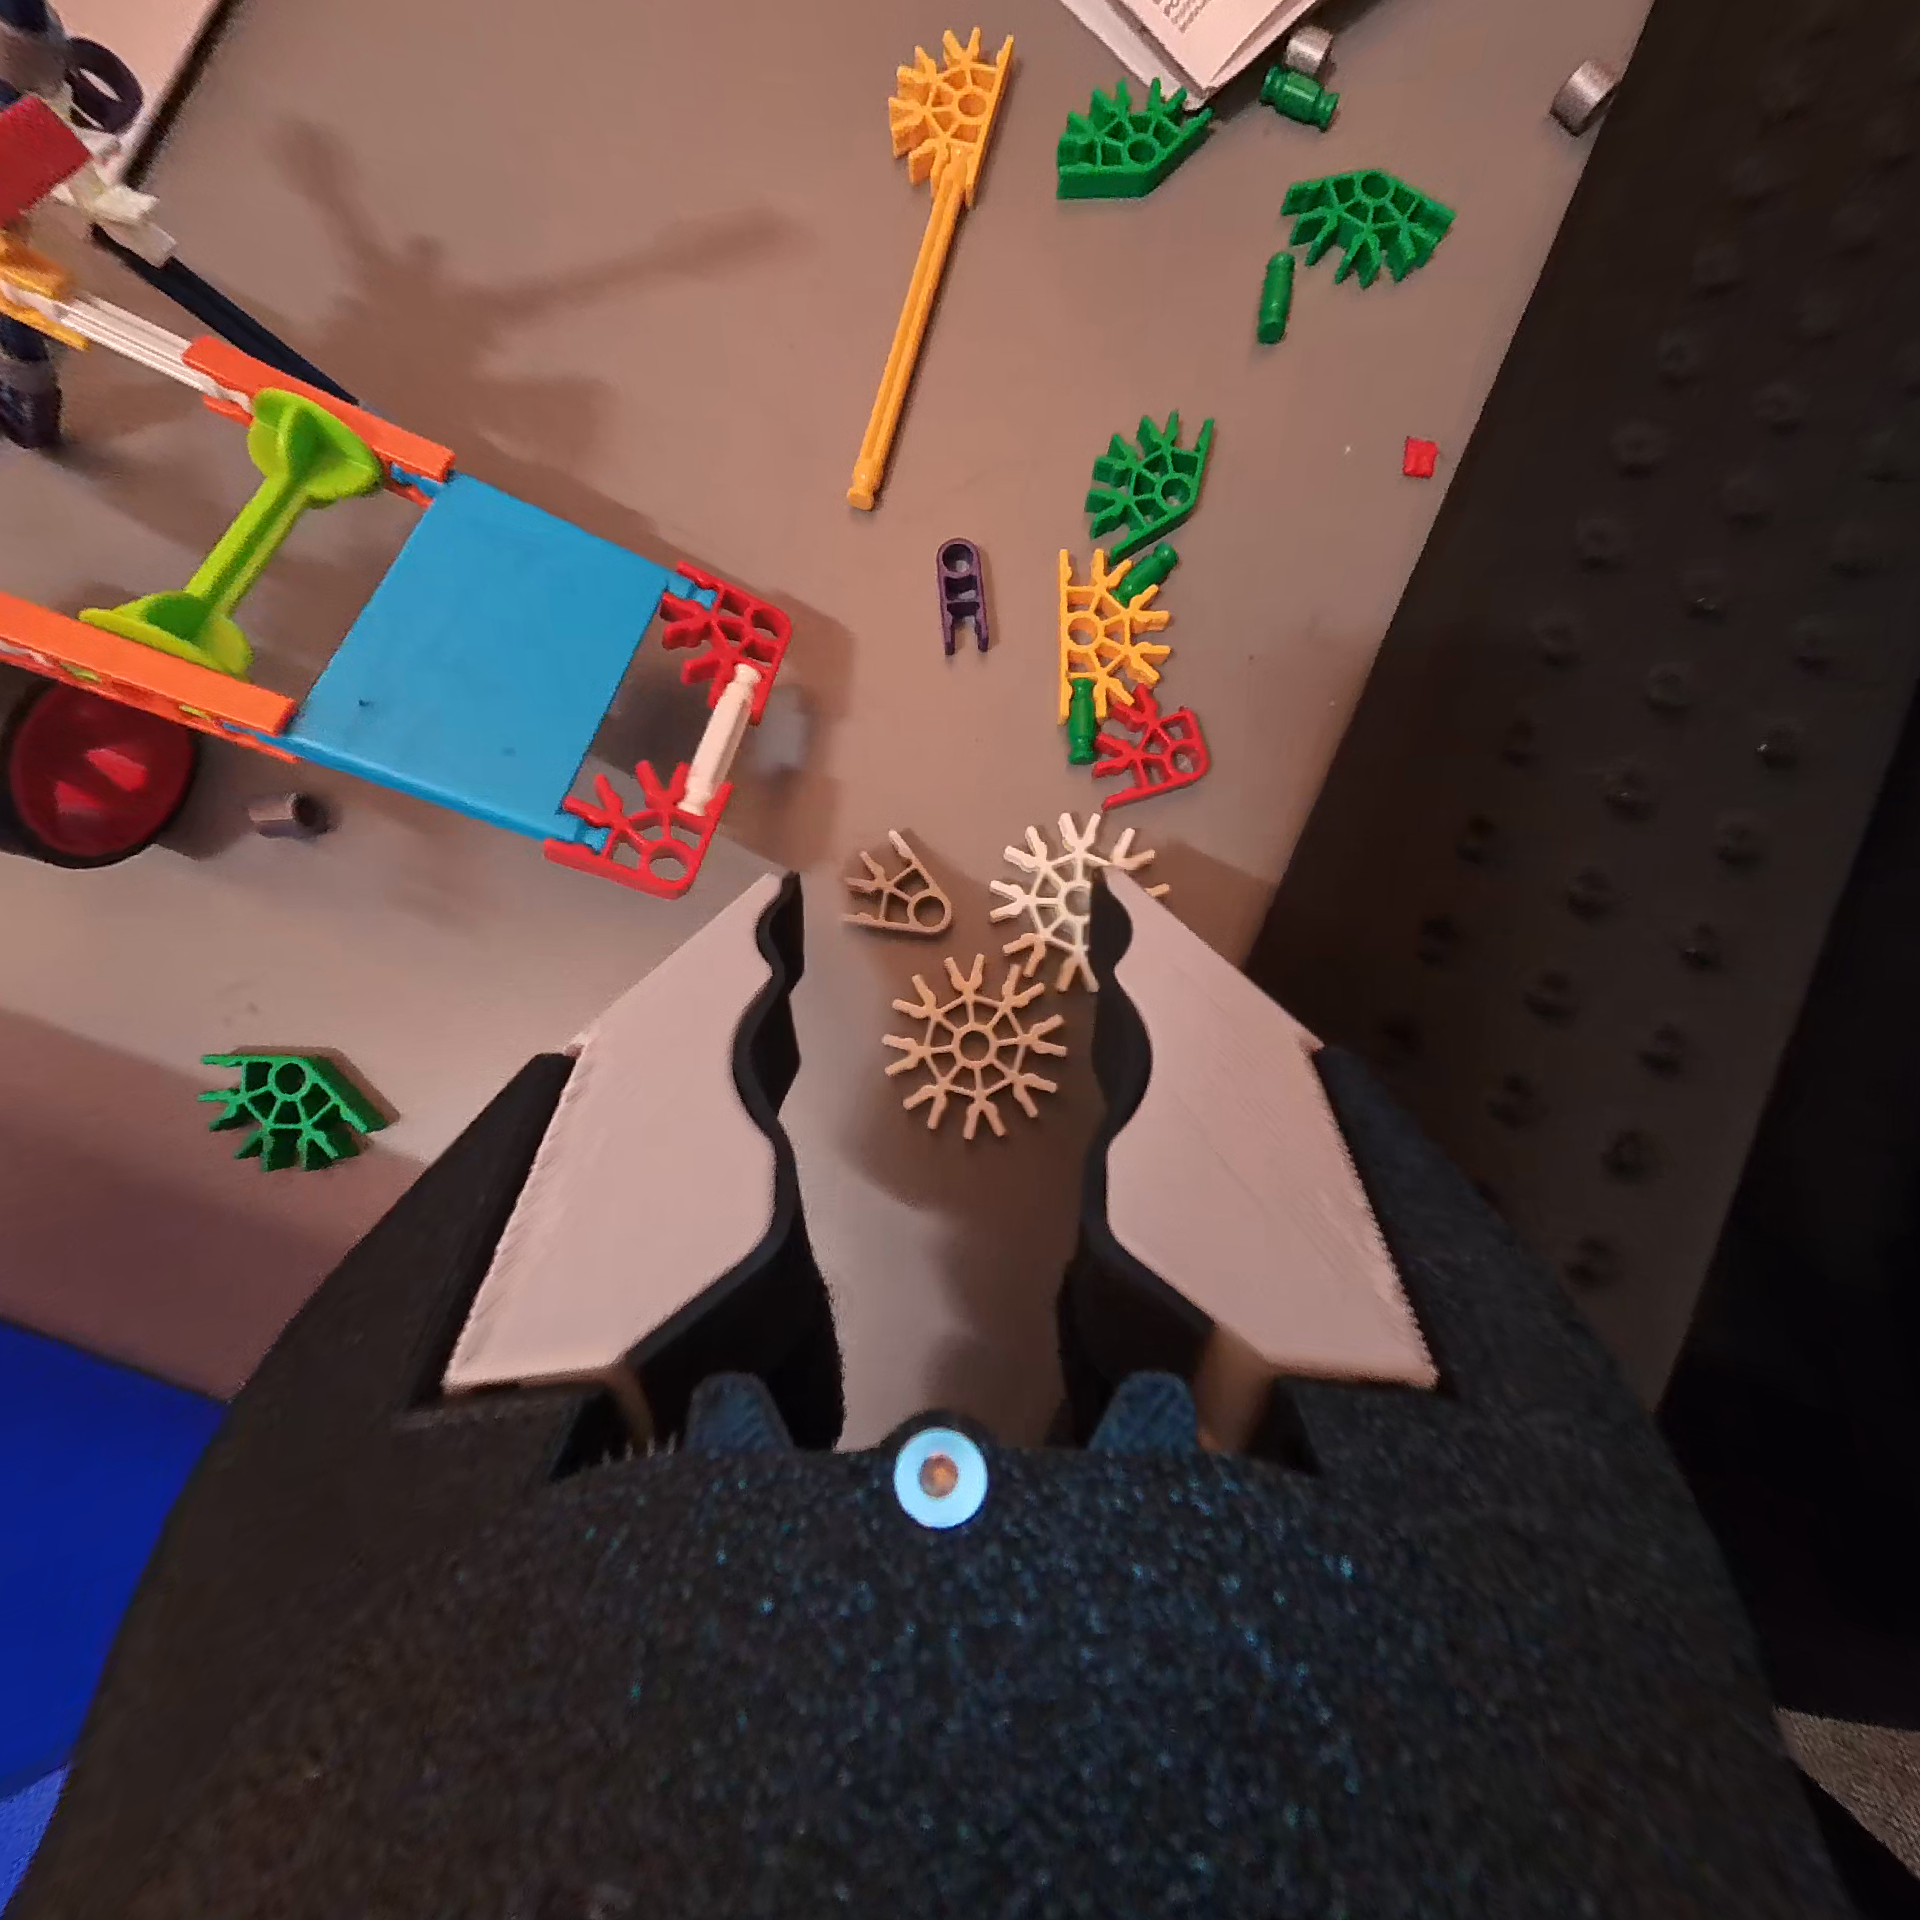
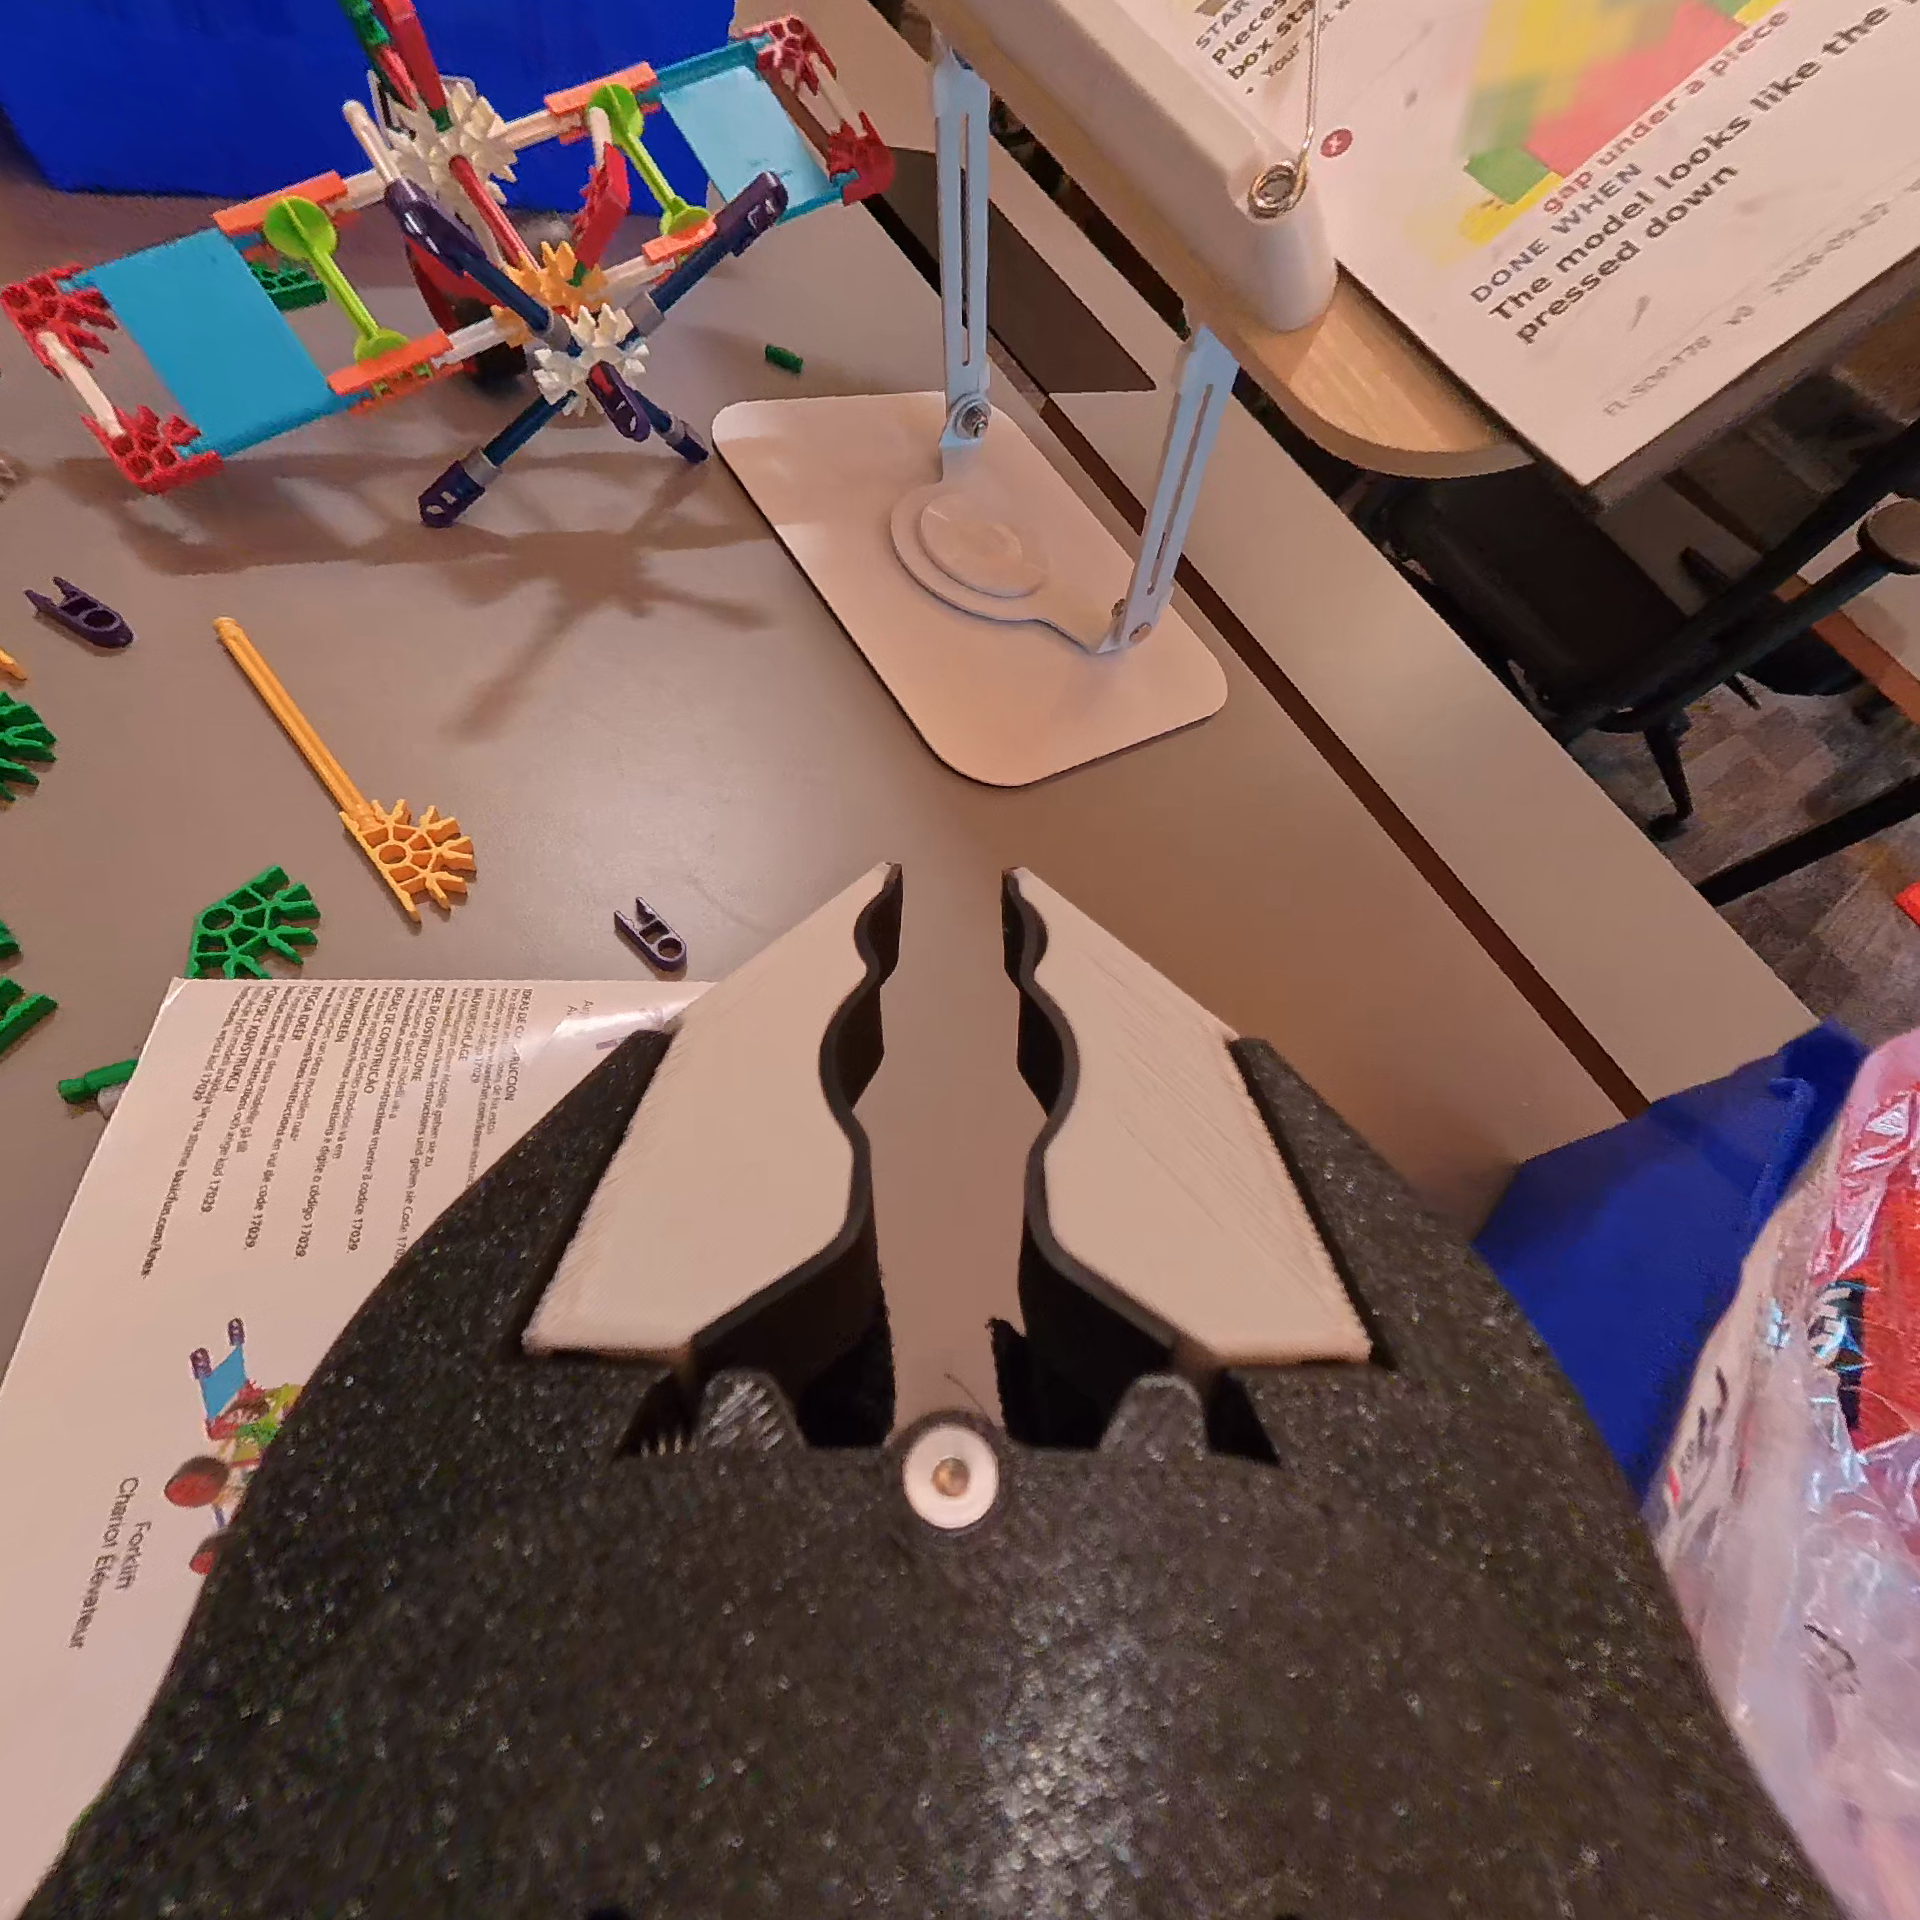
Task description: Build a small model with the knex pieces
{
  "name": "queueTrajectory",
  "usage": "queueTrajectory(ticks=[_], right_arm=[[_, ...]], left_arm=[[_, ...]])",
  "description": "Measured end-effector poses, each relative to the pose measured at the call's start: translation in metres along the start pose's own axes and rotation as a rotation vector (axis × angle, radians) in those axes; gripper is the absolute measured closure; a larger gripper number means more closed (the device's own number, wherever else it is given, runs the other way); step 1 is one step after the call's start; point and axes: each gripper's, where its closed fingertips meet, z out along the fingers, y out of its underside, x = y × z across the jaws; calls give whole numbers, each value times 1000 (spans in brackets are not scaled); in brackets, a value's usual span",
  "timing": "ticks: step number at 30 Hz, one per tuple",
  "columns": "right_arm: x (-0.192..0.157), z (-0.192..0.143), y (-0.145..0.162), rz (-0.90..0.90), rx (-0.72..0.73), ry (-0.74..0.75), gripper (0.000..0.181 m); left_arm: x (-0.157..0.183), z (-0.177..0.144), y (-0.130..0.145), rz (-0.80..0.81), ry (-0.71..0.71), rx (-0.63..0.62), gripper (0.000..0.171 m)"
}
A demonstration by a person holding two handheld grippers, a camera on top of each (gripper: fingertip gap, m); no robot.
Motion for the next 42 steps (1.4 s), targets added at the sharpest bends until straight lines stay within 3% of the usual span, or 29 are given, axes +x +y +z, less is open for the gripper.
queueTrajectory(ticks=[7, 13, 21, 26, 33, 42], right_arm=[[-7, 9, 6, -13, -22, -19, 162], [-14, 21, 17, -15, -57, -46, 162], [-17, 27, 22, -8, -57, -54, 162], [-14, 30, 24, 3, -49, -54, 162], [-8, 31, 34, 7, -65, -42, 162], [-4, 35, 42, 11, -78, -40, 162]], left_arm=[[7, -24, -11, 28, -23, 67, 119], [-6, -81, -10, 38, -169, 106, 120], [-65, -172, 20, -5, -448, 60, 124], [-122, -204, 39, -64, -537, 15, 126], [-194, -182, 56, -126, -452, -88, 125], [-262, -119, 83, 108, -257, -384, 136]])
